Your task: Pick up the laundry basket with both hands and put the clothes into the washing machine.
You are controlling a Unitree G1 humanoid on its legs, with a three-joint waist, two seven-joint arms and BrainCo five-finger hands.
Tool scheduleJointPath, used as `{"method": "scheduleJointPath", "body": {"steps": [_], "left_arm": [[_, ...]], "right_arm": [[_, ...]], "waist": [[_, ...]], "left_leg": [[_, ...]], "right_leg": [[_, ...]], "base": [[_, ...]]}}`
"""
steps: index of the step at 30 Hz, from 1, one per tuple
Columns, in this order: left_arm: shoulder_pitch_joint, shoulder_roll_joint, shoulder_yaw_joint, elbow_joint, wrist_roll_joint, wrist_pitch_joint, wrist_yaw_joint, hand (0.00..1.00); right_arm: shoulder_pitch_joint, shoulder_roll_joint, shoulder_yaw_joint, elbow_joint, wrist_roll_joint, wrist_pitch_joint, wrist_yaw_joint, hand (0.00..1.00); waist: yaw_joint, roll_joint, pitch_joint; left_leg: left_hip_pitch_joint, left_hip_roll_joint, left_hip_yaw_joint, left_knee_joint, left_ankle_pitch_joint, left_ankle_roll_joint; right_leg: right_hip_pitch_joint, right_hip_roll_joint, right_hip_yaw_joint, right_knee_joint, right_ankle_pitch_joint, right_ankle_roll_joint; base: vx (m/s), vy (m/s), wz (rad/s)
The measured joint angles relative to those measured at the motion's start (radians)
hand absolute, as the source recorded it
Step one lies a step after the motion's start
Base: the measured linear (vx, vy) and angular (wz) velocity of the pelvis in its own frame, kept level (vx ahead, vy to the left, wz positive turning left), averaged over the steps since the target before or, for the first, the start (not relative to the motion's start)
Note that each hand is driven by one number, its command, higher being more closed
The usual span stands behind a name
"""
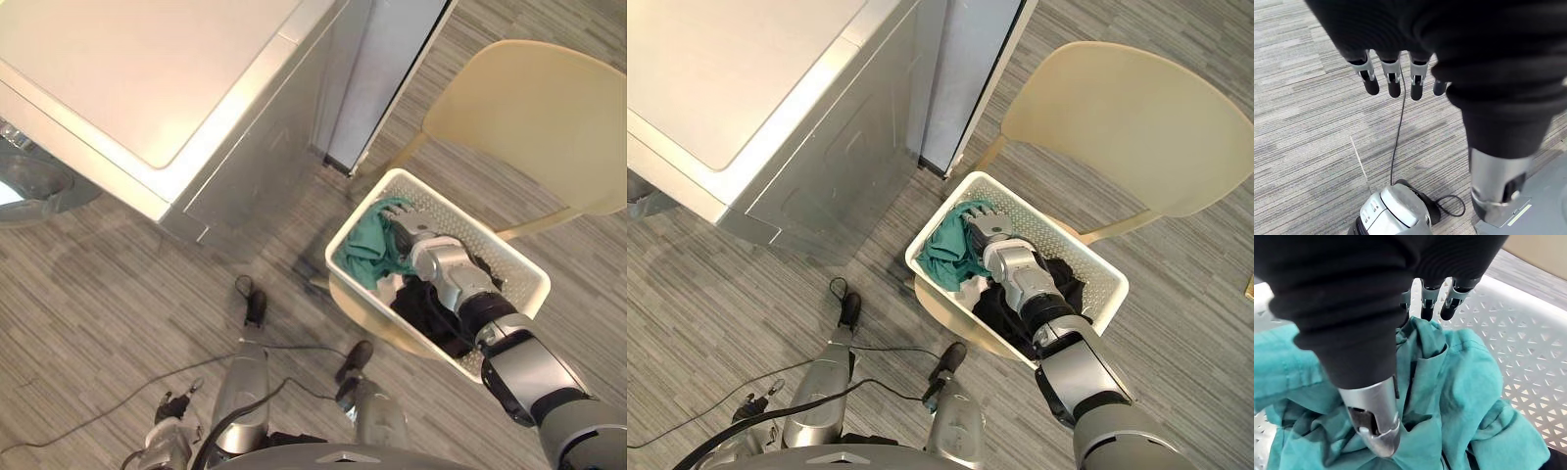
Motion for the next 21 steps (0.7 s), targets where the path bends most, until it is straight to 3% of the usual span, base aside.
{"method": "scheduleJointPath", "body": {"steps": [7, 13, 19, 20, 21], "left_arm": [[-0.008, 0.005, -0.055, -0.039, -0.020, -0.003, 0.024, 0.00], [-0.025, 0.005, -0.110, -0.065, -0.048, -0.010, 0.038, 0.00], [-0.042, 0.006, -0.169, -0.076, -0.077, -0.020, 0.040, 0.00], [-0.049, 0.005, -0.180, -0.076, -0.079, -0.022, 0.040, 0.00], [-0.049, 0.005, -0.183, -0.076, -0.079, -0.022, 0.040, 0.00]], "right_arm": [[-0.011, 0.028, -0.067, 0.043, -0.037, 0.049, -0.043, 0.00], [-0.048, 0.037, -0.082, 0.112, -0.035, 0.058, -0.043, 0.00], [-0.066, 0.070, -0.108, 0.191, -0.028, 0.082, -0.082, 0.00], [-0.068, 0.075, -0.129, 0.196, -0.015, 0.092, -0.085, 1.00], [-0.067, 0.082, -0.133, 0.200, 0.005, 0.097, -0.087, 1.00]], "waist": [[-0.006, 0.004, 0.036], [-0.004, 0.011, 0.067], [-0.004, 0.035, 0.080], [-0.004, 0.039, 0.083], [-0.004, 0.039, 0.083]], "left_leg": [[-0.019, 0.002, -0.009, -0.035, 0.030, 0.000], [-0.050, 0.000, -0.019, -0.036, 0.043, -0.001], [-0.077, -0.005, -0.039, -0.053, 0.061, -0.003], [-0.083, -0.004, -0.042, -0.054, 0.064, -0.004], [-0.084, -0.004, -0.041, -0.055, 0.064, -0.004]], "right_leg": [[-0.049, -0.010, -0.003, 0.050, -0.020, -0.002], [-0.082, -0.016, -0.006, 0.072, -0.025, -0.001], [-0.122, -0.029, -0.026, 0.113, -0.044, -0.003], [-0.128, -0.029, -0.028, 0.117, -0.046, -0.003], [-0.133, -0.031, -0.026, 0.122, -0.048, -0.003]], "base": [[-0.05, -0.024, 0.03], [-0.05, -0.026, 0.04], [-0.04, -0.037, 0.09], [-0.05, -0.047, 0.04], [-0.04, -0.048, 0.02]]}}
